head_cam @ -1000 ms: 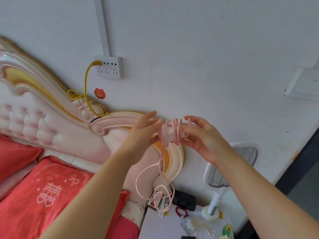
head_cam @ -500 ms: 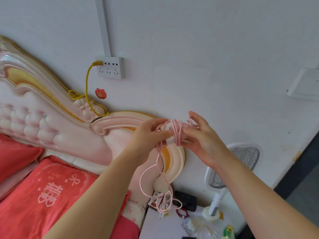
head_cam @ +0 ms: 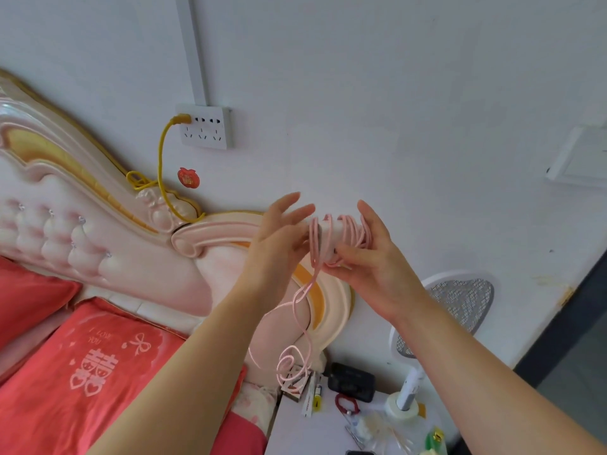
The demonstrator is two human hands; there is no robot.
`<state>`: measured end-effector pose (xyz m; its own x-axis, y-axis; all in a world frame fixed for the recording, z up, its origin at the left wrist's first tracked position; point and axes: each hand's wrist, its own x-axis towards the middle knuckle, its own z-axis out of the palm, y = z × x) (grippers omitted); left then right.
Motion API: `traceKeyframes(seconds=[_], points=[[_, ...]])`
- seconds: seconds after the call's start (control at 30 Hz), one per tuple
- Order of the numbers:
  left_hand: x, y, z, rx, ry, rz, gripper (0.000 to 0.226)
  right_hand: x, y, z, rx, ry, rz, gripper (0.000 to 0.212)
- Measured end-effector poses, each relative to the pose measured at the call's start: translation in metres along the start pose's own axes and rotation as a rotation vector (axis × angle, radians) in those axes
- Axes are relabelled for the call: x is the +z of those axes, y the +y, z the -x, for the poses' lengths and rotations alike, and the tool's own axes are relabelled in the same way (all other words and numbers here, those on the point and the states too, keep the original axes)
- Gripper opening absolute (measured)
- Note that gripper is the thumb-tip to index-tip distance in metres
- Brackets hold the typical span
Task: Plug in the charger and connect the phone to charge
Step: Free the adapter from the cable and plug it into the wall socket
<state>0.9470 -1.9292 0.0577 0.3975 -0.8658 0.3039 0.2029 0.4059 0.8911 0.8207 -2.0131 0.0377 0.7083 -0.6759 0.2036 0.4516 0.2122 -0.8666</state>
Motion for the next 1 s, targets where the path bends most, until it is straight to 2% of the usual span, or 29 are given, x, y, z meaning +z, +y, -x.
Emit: traceKeyframes(seconds=[0.03,0.1,0.27,0.43,0.63,0.77,0.83,0.9,1.0], points=[[0.000,-0.001,-0.001,0.010,0.048,-0.021,0.039,0.000,0.000,0.000,-0.004,0.000,0.007,0.071],[-0.002,-0.004,-0.001,0.044,0.065,-0.173,0.043,-0.001,0.001,-0.001,-0.015,0.003,0.020,0.072],[-0.003,-0.005,-0.002,0.087,-0.100,-0.374,0.067,-0.004,0.003,-0.002,-0.029,-0.020,-0.056,0.073],[-0.009,-0.001,-0.004,0.026,-0.230,-0.325,0.068,-0.011,0.003,-0.004,0.025,-0.036,-0.226,0.075],[-0.005,0.001,-0.006,0.034,-0.307,-0.402,0.075,-0.015,0.005,-0.007,0.065,-0.018,-0.235,0.083],[-0.007,0.002,-0.007,0.035,-0.278,-0.363,0.070,-0.016,0.001,-0.007,0.058,-0.066,-0.230,0.076],[-0.005,0.001,-0.008,0.072,-0.236,-0.438,0.069,-0.014,0.000,-0.007,0.041,-0.097,-0.200,0.060],[0.000,-0.002,-0.009,0.120,-0.178,-0.542,0.066,-0.012,0.002,-0.006,0.035,-0.104,-0.167,0.053],[0.003,-0.005,-0.011,0.154,-0.135,-0.689,0.062,-0.008,0.003,-0.005,0.042,-0.033,-0.147,0.068]])
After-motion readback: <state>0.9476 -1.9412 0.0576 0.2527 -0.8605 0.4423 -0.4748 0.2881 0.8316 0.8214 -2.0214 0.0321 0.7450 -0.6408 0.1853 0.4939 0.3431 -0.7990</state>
